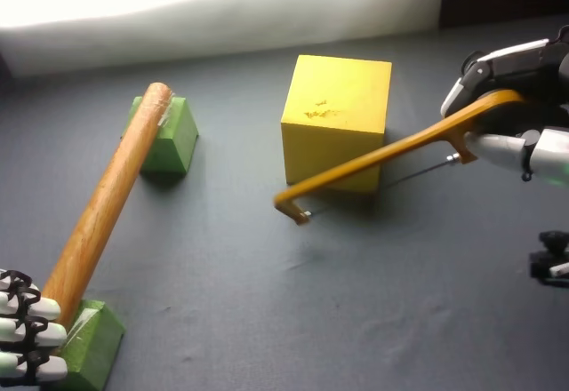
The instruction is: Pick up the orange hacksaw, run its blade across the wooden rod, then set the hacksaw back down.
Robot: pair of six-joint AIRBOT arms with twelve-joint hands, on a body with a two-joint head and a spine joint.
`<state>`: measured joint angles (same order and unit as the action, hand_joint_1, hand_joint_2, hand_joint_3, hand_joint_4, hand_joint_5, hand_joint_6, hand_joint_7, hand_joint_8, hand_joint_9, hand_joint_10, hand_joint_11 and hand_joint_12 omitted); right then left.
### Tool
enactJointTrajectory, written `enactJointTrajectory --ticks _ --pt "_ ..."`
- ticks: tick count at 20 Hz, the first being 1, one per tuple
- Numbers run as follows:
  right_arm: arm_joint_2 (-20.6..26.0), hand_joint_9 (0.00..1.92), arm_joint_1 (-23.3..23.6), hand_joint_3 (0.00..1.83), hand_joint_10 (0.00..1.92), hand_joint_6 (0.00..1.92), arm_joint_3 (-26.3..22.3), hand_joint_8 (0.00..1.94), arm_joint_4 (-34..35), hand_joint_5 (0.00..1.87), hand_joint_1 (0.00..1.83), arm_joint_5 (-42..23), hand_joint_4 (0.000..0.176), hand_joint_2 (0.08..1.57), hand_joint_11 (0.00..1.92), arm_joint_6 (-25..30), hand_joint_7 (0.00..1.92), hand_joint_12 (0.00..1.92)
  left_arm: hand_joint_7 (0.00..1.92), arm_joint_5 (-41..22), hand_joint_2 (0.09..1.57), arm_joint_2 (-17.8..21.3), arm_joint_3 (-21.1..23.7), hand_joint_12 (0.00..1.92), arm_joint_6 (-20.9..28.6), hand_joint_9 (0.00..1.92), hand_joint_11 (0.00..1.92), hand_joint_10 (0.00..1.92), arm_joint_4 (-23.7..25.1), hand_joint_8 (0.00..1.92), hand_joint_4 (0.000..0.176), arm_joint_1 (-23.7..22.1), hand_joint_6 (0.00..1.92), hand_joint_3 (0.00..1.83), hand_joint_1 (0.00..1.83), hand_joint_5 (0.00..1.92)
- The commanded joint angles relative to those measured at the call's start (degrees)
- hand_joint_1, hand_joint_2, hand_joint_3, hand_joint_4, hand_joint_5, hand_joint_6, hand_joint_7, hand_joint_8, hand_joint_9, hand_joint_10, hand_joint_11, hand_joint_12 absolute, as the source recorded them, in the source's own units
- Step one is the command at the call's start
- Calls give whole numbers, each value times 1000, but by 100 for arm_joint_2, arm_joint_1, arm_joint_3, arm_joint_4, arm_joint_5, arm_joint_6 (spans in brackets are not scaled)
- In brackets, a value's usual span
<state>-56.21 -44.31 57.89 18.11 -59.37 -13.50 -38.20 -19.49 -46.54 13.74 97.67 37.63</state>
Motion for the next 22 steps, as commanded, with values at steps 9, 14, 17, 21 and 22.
enactJointTrajectory --ticks 9,14,17,21,22 --pt "-418 945 -53 1 1277 834 -651 1057 1037 963 1379 -2687 0 1113 837 -757 937 1412 35 65 1110 -12 -29 209 8 46 0 2 -166 2 0 -21 2 0 171 71" --pt "-1006 968 194 0 1233 876 -639 997 1405 958 1381 -3073 0 1107 854 -973 956 1340 25 103 1114 -64 -35 215 0 43 0 1 -275 1 0 -23 1 0 142 64" --pt "-1311 950 461 1 1261 857 -585 1063 1405 958 1379 -2801 0 1114 844 -1177 924 1367 28 103 1112 -65 -45 228 0 42 0 2 -275 2 0 -32 6 0 144 70" --pt "-1798 945 757 0 1270 831 -287 1083 1404 967 1379 -2597 0 1115 855 -1289 921 1371 34 103 1111 -70 -63 222 0 47 0 3 -275 3 0 -33 11 0 172 87" --pt "-1956 942 847 0 1278 830 -153 1076 1403 960 1379 -2542 0 1116 837 -1312 925 1365 39 103 1109 -70 -66 224 0 53 0 5 -275 5 0 -33 6 0 174 76"
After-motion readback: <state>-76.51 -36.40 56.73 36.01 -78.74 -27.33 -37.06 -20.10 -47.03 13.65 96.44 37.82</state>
